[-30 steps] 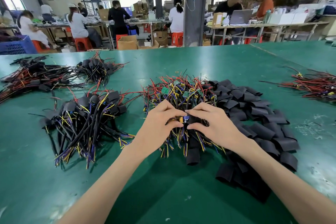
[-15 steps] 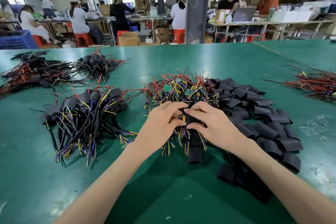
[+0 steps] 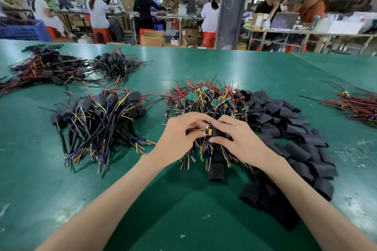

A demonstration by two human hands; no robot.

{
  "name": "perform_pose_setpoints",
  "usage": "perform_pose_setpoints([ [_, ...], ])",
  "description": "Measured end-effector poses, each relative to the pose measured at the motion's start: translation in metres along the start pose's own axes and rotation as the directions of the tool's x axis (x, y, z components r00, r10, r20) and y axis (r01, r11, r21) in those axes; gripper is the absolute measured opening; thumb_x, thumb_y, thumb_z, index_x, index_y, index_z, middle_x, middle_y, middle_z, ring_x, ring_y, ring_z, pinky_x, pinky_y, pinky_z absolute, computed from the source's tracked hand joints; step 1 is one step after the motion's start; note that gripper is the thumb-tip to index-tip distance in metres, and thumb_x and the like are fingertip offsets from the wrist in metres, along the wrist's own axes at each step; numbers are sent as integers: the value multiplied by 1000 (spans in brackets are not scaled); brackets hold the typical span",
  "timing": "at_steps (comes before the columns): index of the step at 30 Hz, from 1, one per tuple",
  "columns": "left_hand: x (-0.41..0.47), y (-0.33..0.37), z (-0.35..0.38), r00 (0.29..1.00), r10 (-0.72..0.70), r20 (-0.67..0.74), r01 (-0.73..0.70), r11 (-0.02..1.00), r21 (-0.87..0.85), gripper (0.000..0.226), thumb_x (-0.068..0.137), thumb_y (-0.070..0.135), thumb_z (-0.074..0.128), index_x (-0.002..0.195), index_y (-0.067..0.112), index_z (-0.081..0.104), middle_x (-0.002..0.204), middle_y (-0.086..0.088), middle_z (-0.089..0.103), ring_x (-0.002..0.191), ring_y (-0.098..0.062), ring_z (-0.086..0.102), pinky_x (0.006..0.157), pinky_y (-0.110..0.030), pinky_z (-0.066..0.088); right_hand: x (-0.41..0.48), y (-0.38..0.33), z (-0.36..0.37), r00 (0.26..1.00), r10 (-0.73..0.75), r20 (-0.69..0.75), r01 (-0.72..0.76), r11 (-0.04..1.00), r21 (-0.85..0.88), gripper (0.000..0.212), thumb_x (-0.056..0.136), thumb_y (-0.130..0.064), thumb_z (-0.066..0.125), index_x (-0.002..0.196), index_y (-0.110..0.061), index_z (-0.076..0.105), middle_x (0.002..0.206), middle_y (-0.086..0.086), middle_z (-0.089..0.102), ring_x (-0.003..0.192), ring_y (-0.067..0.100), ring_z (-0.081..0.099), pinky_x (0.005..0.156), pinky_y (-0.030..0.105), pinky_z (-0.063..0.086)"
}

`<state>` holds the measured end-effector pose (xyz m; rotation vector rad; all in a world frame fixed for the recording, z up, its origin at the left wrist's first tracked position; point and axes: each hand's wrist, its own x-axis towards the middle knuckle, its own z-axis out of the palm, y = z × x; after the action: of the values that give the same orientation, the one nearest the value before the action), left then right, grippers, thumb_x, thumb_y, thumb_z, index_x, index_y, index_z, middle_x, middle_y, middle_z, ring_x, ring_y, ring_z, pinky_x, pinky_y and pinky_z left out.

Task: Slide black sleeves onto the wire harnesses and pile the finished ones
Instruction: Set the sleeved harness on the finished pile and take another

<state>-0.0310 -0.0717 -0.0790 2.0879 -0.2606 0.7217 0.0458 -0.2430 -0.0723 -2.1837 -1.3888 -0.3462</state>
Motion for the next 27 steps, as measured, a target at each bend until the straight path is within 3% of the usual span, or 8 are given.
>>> perform_pose_setpoints([
  [6,2,-3,-2,1000,-2,-11,2,1000,2,40,76,-6,71,110,14,66,94,1,66,84,-5,64,84,-13,49,3,-1,-1,999,34,-29,-33,999,41,50,84,-19,69,130,-7,55,93,-1,50,83,14,47,80,23,38],
  [9,3,-4,-4,998,-50,-41,52,998,47,35,78,2,73,110,15,66,88,11,65,82,-3,63,83,-12,48,4,-2,-1,993,76,-87,-71,996,50,50,83,-16,71,129,-6,56,100,1,54,87,14,47,81,18,33],
  [12,3,-4,-4,993,-105,-62,108,992,57,29,77,4,75,102,16,67,80,18,64,79,-3,63,79,-9,47,4,-2,0,990,94,-105,-88,994,64,46,82,-13,71,125,-5,57,106,3,55,94,16,51,86,18,32],
  [16,4,-3,-3,987,-135,-91,137,990,24,26,76,2,75,97,16,68,79,11,66,77,-3,63,75,-7,45,3,0,2,983,150,-109,-151,989,3,46,86,-23,67,127,-7,54,110,6,57,97,23,53,85,26,36],
  [20,5,-2,-3,983,-154,-105,153,988,-11,27,76,1,75,94,18,67,80,2,69,74,-4,63,76,-11,48,5,0,4,978,201,-59,-202,979,-8,49,89,-26,63,133,-10,49,126,8,58,113,26,53,96,34,37],
  [27,4,-5,-2,987,-130,-90,131,991,10,27,76,0,74,95,18,68,76,15,64,71,5,60,74,-7,44,2,-1,7,980,197,-13,-197,978,-73,52,93,-25,57,140,-9,41,120,12,58,110,29,52,90,33,36],
])
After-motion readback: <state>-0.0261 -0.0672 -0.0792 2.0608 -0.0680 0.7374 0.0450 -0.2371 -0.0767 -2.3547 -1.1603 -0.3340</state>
